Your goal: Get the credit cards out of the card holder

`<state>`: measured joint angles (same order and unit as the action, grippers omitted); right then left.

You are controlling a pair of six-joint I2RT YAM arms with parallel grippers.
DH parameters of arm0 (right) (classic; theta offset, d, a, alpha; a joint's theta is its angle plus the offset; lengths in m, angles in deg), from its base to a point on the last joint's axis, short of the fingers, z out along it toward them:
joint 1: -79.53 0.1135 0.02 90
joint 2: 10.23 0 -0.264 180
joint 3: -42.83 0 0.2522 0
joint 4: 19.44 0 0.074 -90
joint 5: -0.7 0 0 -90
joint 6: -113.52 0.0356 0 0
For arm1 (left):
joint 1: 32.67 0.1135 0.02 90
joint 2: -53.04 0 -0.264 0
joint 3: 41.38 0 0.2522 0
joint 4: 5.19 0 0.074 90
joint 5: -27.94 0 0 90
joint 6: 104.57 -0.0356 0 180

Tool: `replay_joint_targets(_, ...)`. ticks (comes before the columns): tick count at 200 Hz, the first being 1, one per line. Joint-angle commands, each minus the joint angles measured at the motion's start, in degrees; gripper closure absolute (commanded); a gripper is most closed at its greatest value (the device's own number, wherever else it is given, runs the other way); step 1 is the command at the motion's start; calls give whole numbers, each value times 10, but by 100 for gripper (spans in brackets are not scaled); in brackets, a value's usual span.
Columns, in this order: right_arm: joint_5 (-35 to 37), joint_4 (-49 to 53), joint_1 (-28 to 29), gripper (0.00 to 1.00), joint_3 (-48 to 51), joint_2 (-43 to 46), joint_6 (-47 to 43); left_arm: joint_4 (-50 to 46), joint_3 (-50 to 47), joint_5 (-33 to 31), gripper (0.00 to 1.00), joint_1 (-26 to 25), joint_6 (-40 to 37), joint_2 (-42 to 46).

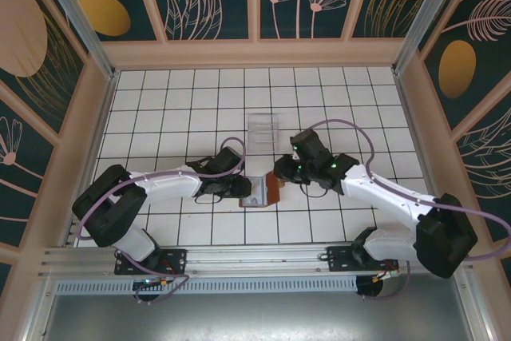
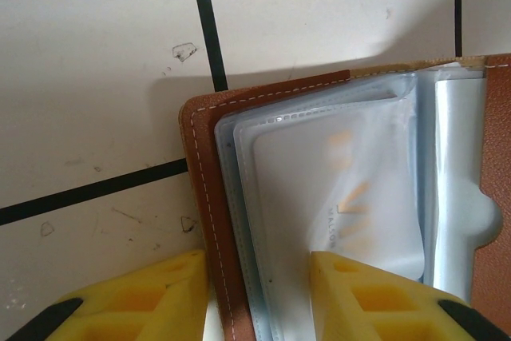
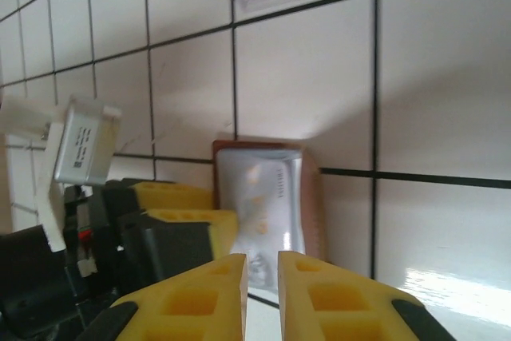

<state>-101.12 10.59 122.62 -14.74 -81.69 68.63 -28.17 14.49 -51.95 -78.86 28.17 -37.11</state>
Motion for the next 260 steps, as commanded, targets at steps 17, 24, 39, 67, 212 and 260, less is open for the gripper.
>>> replay_joint_targets(17, -63, -44, 28, 83, -32, -74, 0, -41, -11, -2, 62, -5, 2, 1)
replay_joint_targets(24, -64, -45, 32, 83, -35, -84, -2, -43, -11, -2, 62, -4, 1, 1)
replay_joint_targets(39, -43, -26, 41, 83, -47, -114, -10, -44, -10, -4, 62, -4, 0, -1)
replay_joint_targets(67, 1, 12, 54, 82, -67, -160, -28, -46, -8, -3, 62, -4, -2, -3)
replay_joint_targets(212, 58, -39, 56, 63, 9, -257, -21, -47, -23, -15, 62, -4, -5, -20)
replay_joint_targets(260, 75, -48, 56, 44, 36, -257, -8, -58, -28, -43, 65, -4, -2, -17)
